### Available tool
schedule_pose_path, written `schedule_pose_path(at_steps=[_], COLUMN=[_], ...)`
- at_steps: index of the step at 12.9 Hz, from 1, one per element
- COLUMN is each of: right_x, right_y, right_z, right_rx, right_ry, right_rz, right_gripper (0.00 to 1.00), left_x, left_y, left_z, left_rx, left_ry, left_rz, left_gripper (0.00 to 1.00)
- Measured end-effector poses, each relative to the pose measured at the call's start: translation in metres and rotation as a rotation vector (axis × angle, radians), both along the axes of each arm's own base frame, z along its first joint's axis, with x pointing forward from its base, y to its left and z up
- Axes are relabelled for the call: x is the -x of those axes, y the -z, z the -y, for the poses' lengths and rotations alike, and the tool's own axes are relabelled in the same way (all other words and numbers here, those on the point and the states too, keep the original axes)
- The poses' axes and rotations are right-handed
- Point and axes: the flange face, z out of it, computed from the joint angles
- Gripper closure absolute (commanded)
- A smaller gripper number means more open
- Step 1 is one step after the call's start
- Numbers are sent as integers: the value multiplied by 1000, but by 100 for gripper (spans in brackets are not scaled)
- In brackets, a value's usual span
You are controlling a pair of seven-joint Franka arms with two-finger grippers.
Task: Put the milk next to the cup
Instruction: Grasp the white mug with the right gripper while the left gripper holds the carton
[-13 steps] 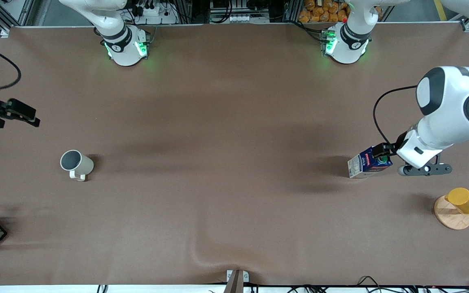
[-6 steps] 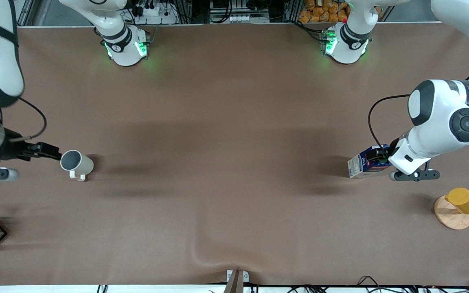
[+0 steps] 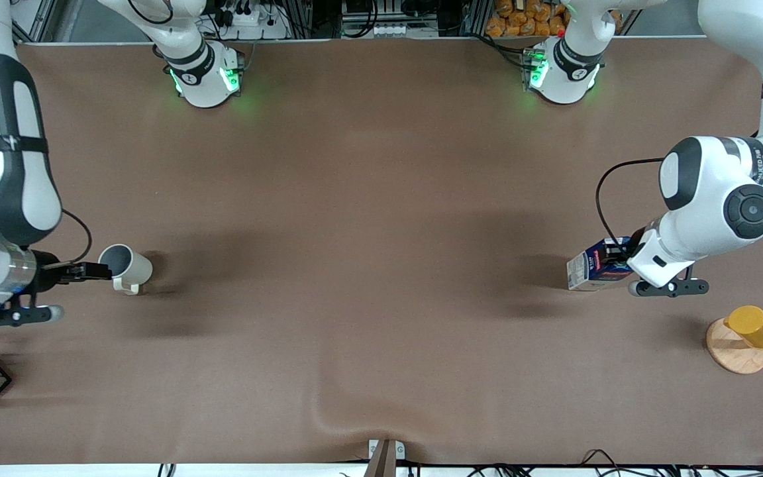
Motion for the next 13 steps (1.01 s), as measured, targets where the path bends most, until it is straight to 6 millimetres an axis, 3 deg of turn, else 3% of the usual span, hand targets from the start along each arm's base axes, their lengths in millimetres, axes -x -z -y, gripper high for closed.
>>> schedule_pose_path(at_steps=[3, 5, 9, 11, 13], right_x=[9, 15, 33, 44, 55], right_y=[47, 67, 79, 77, 87], right_z=[-6, -19, -34, -34, -27], right_rx=[-23, -31, -36, -27, -21], right_ry=[-59, -82, -108, -111, -102], right_rz=[-77, -109, -154, -146, -135], right_gripper=[0, 0, 0, 0, 0], left_x=[0, -2, -5, -2, 4], left_y=[-1, -4, -32, -49, -66], left_z=[0, 0, 4, 6, 11], left_rx=[0, 0, 3, 3, -1], left_ry=[0, -6, -4, 0, 7], left_rz=[1, 8, 56, 66, 35], left_gripper=[74, 74, 74, 75, 76])
